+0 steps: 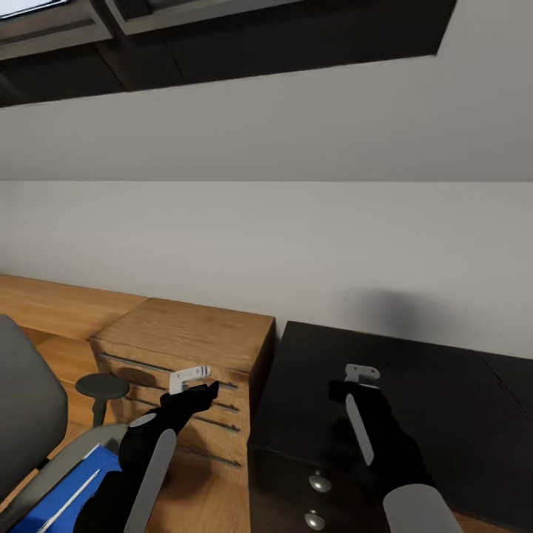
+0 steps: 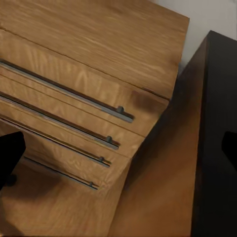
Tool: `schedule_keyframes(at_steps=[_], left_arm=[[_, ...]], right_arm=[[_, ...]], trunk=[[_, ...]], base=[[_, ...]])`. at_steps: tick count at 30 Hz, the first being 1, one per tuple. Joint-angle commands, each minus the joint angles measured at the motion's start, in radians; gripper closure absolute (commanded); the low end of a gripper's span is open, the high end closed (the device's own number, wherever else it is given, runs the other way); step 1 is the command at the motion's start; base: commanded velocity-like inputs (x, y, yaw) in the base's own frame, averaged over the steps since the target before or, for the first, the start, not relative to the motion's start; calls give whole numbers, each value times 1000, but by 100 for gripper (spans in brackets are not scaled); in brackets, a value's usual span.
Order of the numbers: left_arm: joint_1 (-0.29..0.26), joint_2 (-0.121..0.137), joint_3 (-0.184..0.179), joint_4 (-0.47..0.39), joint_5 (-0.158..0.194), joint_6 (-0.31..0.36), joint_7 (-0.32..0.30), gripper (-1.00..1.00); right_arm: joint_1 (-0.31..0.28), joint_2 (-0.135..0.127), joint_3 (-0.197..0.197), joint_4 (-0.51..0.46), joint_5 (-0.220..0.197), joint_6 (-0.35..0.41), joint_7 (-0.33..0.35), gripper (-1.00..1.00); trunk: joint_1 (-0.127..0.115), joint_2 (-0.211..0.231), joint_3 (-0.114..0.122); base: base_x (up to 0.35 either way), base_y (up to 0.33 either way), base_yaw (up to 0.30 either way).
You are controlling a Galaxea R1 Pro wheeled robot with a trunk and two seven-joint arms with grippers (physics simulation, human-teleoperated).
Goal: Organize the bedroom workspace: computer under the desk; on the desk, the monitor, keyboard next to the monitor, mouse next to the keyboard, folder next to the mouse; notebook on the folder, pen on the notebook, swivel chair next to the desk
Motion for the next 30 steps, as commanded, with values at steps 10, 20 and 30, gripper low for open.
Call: schedule_keyframes(at_steps=[10,20,30], left_arm=[[-1,-1,-1,-1,10,3,9,-100],[-1,-1,-1,-1,10,3,9,-100],[-1,-1,-2,0,10,3,9,-100]], right_arm=[[0,2,54,30,-11,3,-2,100],[0,1,100,48,-28,3,52,100],[0,1,113,77,-29,3,72,100]], trunk=[[0,-1,-1],[0,-1,-1],[0,-1,-1]], base=[[0,1,274],[0,0,180],[0,0,6]])
